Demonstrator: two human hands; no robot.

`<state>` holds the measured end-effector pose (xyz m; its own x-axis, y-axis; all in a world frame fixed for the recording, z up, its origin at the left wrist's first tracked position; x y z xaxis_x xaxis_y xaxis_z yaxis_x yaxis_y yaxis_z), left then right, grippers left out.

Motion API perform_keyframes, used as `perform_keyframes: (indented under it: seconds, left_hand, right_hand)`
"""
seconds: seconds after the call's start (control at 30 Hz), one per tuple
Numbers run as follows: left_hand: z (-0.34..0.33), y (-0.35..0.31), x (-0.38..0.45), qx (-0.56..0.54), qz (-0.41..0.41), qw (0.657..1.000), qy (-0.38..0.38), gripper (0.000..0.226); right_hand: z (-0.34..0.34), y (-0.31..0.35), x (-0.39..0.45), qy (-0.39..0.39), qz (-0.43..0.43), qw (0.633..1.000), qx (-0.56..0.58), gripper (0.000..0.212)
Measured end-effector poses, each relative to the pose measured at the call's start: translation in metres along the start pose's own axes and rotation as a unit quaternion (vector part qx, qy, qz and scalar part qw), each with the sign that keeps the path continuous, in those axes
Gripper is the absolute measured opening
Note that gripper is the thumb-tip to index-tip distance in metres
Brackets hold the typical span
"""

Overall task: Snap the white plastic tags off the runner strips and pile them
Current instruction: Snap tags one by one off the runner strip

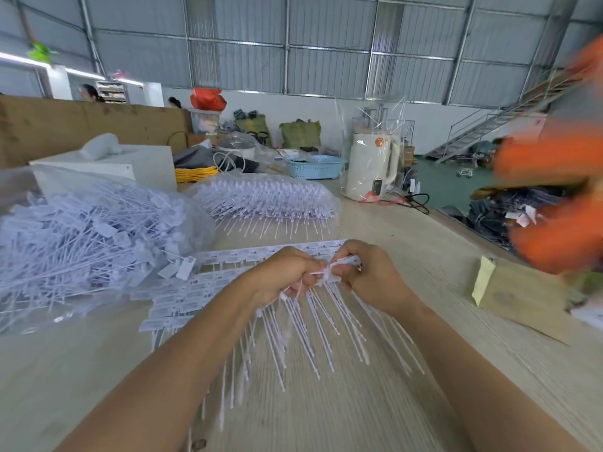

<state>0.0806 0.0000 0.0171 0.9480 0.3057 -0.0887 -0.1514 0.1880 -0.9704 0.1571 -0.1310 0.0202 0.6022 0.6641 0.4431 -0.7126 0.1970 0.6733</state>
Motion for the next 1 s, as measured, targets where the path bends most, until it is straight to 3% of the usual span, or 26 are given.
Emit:
perform_keyframes:
  seconds: [0.07,0.13,0.17,0.23,0.33,0.4,0.43,0.53,0.6,0.73,0.87,1.0]
  left_hand:
    - [0.002,-0.001,-0.001,0.002,0.007,1.000,0.015,0.050]
    - [0.005,-0.004,-0.002,0.028,0.013,0.999,0.027,0.049]
    - [0.006,-0.005,-0.004,0.047,0.012,0.999,0.022,0.046]
    - [0.008,-0.008,-0.005,0.080,-0.007,0.997,-0.005,0.038]
    - [0.005,-0.010,-0.006,0.114,-0.020,0.993,-0.003,0.024]
    - [0.001,-0.012,-0.007,0.178,-0.018,0.983,0.024,0.017]
    - [0.000,-0.012,-0.008,0.216,-0.018,0.975,0.037,0.021]
    - [0.000,-0.014,-0.010,0.289,-0.028,0.955,0.055,0.030]
    - [-0.001,-0.015,-0.011,0.308,-0.037,0.949,0.053,0.029]
    - [-0.003,-0.018,-0.011,0.314,-0.057,0.947,0.048,0.024]
    - [0.002,-0.015,-0.011,0.254,-0.036,0.966,0.043,0.028]
    - [0.010,-0.014,-0.010,0.187,0.004,0.982,0.038,0.003]
  right_hand:
    - [0.003,-0.002,0.001,-0.015,0.022,0.999,-0.024,0.016]
    - [0.014,-0.011,0.004,-0.066,-0.022,0.997,-0.033,0.011]
    - [0.023,-0.019,0.005,-0.105,-0.072,0.992,-0.010,0.009]
    - [0.043,-0.033,0.007,-0.162,-0.187,0.957,0.153,0.006]
    - [0.054,-0.033,0.009,-0.103,-0.283,0.855,0.423,0.012]
    - [0.049,-0.021,0.008,-0.017,-0.289,0.817,0.498,0.015]
    - [0.043,-0.015,0.007,0.013,-0.284,0.817,0.501,0.016]
    - [0.019,0.000,0.002,0.072,-0.266,0.891,0.360,0.007]
    - [0.004,0.004,-0.003,0.091,-0.248,0.918,0.294,0.004]
    - [-0.011,0.007,-0.006,0.076,-0.222,0.941,0.243,0.012]
    - [-0.012,0.004,-0.007,0.056,-0.195,0.959,0.198,0.004]
    - [-0.010,0.003,-0.005,0.034,-0.154,0.972,0.176,0.004]
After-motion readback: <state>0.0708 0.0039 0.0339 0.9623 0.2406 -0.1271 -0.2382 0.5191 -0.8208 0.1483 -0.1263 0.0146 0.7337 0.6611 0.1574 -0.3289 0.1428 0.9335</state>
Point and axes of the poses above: each hand's wrist, its own x-axis towards the middle knuckle, its own z-axis out of the back of the hand, y = z × x, the point moved 2 cm from there along x, towards the middle knuckle, and after that the axes turned 2 degrees about -x, right-handed, at the moved point
